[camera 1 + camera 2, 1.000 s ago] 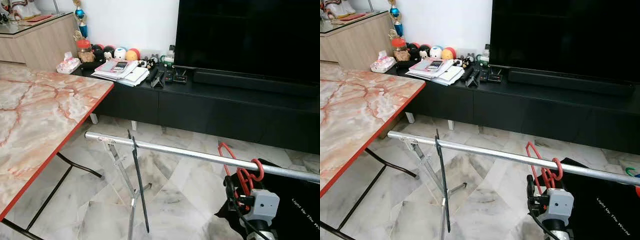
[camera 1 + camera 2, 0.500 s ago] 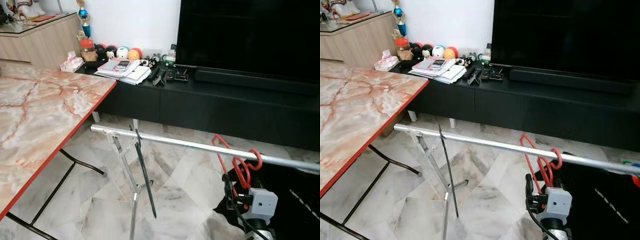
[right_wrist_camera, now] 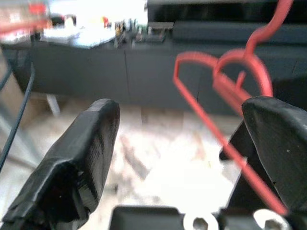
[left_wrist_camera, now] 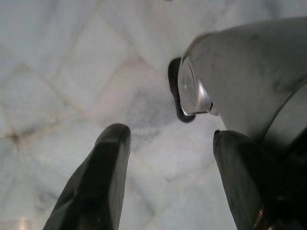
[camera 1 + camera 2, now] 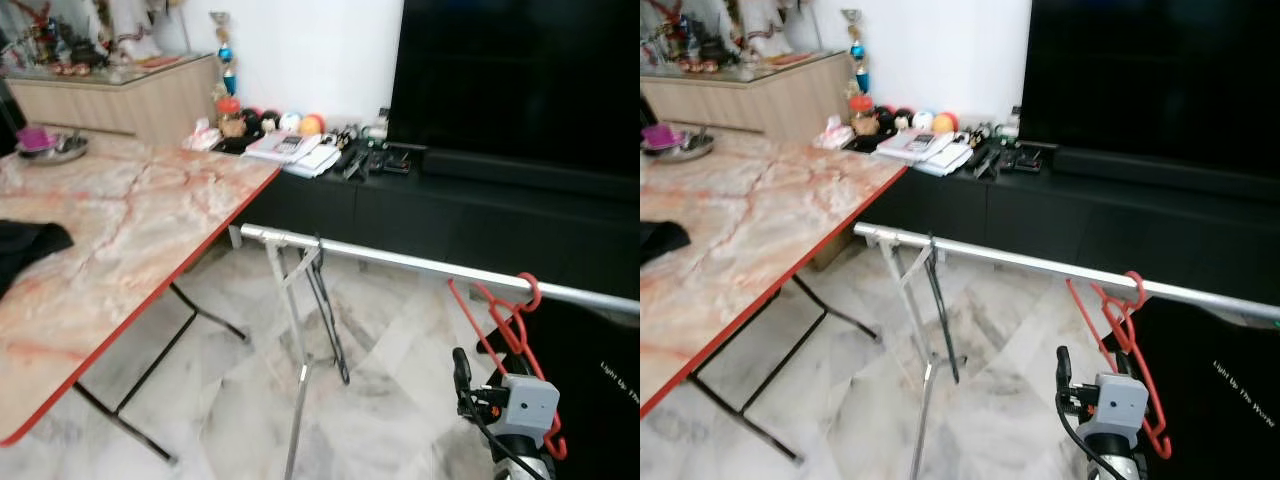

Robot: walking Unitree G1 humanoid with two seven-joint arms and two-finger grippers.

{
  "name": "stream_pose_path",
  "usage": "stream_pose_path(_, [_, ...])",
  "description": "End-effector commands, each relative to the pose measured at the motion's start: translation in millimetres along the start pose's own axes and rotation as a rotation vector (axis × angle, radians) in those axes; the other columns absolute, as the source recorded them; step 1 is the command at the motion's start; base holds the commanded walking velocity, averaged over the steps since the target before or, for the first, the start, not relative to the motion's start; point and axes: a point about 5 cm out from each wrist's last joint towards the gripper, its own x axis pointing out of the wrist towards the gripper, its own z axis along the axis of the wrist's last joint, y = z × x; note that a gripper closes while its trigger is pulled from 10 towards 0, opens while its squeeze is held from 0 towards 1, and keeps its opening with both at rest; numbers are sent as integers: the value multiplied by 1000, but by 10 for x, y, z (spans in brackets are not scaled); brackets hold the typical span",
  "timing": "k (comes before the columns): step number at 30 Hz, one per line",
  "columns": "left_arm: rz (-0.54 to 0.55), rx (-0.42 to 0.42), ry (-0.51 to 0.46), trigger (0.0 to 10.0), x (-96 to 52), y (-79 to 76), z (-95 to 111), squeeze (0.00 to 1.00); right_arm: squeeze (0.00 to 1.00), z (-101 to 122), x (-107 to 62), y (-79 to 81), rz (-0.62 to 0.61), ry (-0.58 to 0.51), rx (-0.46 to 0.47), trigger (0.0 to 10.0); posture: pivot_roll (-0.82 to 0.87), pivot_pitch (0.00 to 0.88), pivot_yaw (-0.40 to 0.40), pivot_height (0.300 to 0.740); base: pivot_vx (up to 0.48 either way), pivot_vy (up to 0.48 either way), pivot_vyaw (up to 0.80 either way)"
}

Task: Hang hanger

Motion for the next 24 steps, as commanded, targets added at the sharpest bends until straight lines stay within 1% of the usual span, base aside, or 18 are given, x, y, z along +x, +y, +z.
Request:
stream_pose_path(1, [-22,10,10,10000,6,-50,-7,0,0,-11,1,-28,-10,7,-5,10000,108,1,-37,740,-289,0,0])
stream_pose_path(5, [-19,9,10,10000,6,-48,-7,0,0,-63,-6,-31,-3,31,-3,10000,109,4,-40,740,-284,0,0])
stream_pose_path(8, [-12,7,12,10000,7,-44,-8,0,0,-120,-20,-27,9,61,-4,10000,108,4,-41,740,0,0,0])
stream_pose_path(9, [-10,8,12,10000,7,-44,-7,0,0,-179,-34,-33,12,90,-2,10000,110,5,-42,740,0,0,0])
stream_pose_path(14, [-9,11,11,10000,8,-44,-1,0,0,-310,-68,-69,-11,162,25,10000,110,6,-42,740,0,0,0])
stream_pose_path(16, [-6,12,9,10000,11,-39,14,0,0,-386,-89,-82,-20,209,44,10000,110,7,-40,740,0,0,0])
stream_pose_path(18, [9,13,2,10000,13,-22,39,0,0,-554,-137,-82,-17,311,70,10000,110,8,-39,740,0,0,0])
stream_pose_path(19, [15,13,0,10000,13,-16,44,0,0,-604,-154,-82,-13,345,78,10000,110,8,-39,740,0,0,0])
stream_pose_path(20, [15,13,0,10000,13,-16,44,0,0,-604,-154,-82,-13,345,78,10000,110,8,-39,740,0,0,0])
stream_pose_path(22, [50,2,-18,10000,13,32,82,0,0,-773,-224,-108,-20,465,95,10000,114,13,-31,740,0,0,0])
stream_pose_path(23, [50,2,-18,10000,13,32,82,0,0,-773,-224,-108,-20,465,95,10000,114,13,-31,740,0,0,0])
stream_pose_path(24, [57,4,-21,10000,12,46,93,0,0,-805,-240,-111,-22,491,101,10000,114,13,-30,740,0,0,0])
